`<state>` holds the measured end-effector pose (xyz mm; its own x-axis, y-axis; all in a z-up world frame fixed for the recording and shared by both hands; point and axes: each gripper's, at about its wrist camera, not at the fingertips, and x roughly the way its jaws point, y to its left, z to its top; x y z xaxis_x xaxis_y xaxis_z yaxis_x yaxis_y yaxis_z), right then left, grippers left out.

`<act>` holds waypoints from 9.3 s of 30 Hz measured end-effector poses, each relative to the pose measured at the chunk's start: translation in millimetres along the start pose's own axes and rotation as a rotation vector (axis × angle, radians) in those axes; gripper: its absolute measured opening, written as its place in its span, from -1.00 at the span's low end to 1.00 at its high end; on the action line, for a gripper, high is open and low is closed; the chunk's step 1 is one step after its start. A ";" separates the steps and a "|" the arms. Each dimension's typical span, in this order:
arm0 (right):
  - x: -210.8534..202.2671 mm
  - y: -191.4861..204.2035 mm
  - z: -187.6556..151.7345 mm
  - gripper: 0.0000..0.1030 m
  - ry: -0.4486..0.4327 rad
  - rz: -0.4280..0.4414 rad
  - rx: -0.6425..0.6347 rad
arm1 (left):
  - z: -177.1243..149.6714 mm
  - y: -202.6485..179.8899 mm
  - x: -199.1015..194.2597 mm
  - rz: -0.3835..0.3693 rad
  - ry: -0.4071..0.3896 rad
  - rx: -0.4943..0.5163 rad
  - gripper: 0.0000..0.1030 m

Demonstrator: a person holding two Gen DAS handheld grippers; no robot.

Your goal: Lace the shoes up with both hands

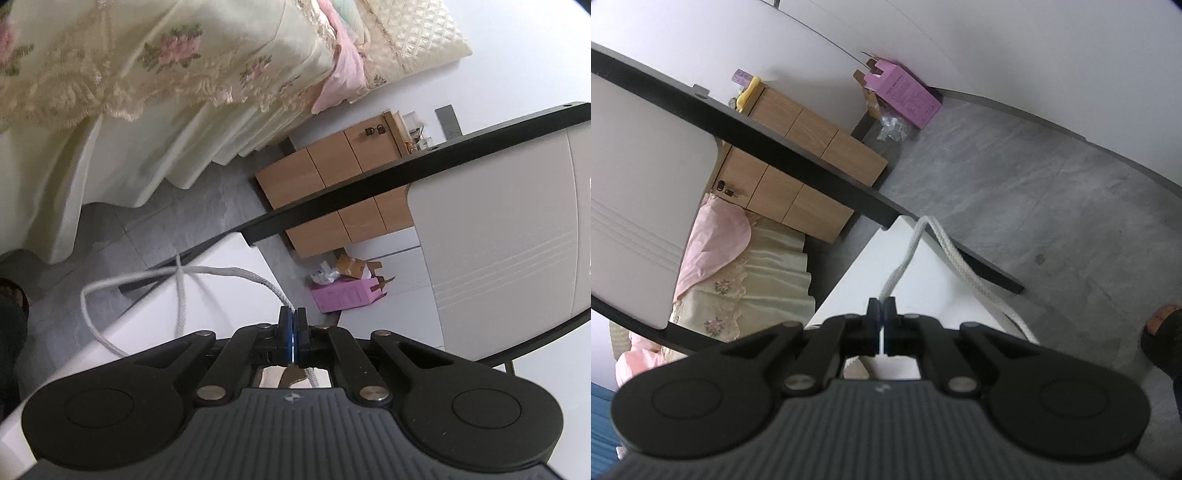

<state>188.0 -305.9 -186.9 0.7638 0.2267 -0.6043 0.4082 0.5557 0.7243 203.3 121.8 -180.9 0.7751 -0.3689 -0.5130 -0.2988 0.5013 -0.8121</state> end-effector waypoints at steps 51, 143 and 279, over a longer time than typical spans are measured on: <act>-22.3 207.6 -169.9 -0.95 0.132 0.137 -1.623 | -6.4 21.6 38.6 -0.306 0.299 -0.240 0.20; -85.8 151.9 -74.6 -0.39 0.249 0.141 -1.292 | 9.4 -70.6 -10.7 -0.257 -0.029 0.443 -0.95; 101.8 192.9 -127.6 -0.94 0.987 -0.065 -1.827 | -40.8 15.9 62.7 -0.115 0.381 0.036 -0.72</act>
<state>280.7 -73.6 -151.0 0.0548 0.0899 -0.9944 -0.9099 0.4147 -0.0127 224.4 74.8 -237.3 0.5385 -0.6849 -0.4909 -0.1972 0.4639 -0.8636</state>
